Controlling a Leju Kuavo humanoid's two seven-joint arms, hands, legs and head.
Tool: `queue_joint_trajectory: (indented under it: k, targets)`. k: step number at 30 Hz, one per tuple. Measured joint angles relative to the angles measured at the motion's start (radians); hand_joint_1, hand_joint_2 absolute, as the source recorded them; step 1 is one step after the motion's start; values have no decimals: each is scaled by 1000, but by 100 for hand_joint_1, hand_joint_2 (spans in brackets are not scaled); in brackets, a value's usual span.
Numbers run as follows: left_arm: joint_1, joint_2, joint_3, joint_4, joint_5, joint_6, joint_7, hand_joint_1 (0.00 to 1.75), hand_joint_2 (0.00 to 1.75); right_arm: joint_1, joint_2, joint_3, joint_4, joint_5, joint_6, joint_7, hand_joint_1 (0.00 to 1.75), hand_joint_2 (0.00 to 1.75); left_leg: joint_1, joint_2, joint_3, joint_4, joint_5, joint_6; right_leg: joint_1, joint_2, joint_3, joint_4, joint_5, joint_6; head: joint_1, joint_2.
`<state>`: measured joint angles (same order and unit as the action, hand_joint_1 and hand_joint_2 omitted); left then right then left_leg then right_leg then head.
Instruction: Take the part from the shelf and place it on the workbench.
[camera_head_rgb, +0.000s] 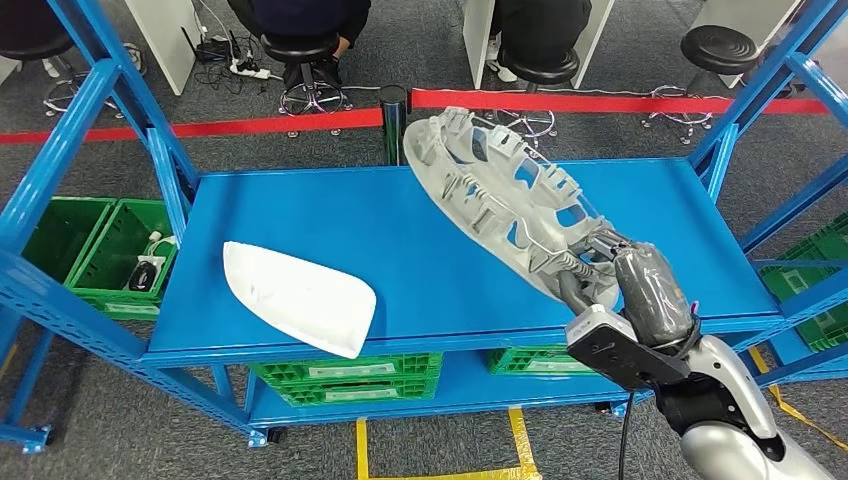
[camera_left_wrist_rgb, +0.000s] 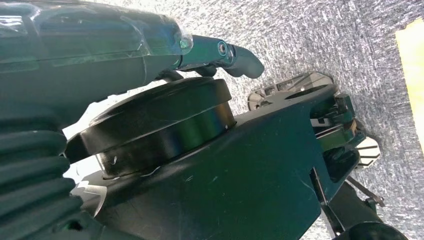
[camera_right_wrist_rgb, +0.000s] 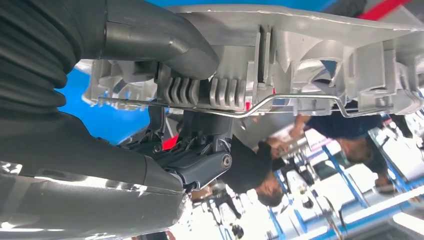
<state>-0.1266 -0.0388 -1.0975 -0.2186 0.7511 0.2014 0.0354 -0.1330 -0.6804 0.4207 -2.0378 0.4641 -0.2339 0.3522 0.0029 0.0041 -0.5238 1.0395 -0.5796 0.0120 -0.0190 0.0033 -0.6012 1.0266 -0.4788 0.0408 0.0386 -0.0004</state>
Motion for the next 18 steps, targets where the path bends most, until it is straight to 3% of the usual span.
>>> queue_joint_trajectory:
  k: [7,13,18]
  targets:
    - [0,-1,0,0,0,0,6,0,175,15,21,-26,-19,12,-15,-7,175,175,0,-2,0,0,0,0,0,-1,0,-1,0,0,0,0]
    - [0,-2,0,0,0,1,13,0,175,45,53,-52,-64,72,-107,-65,175,175,0,-4,0,0,0,0,0,-2,0,0,-1,0,0,0]
    - [0,-2,0,0,0,1,14,0,175,49,69,-65,-100,85,-122,-70,175,175,0,-3,0,0,0,0,0,-2,0,0,-1,0,0,0]
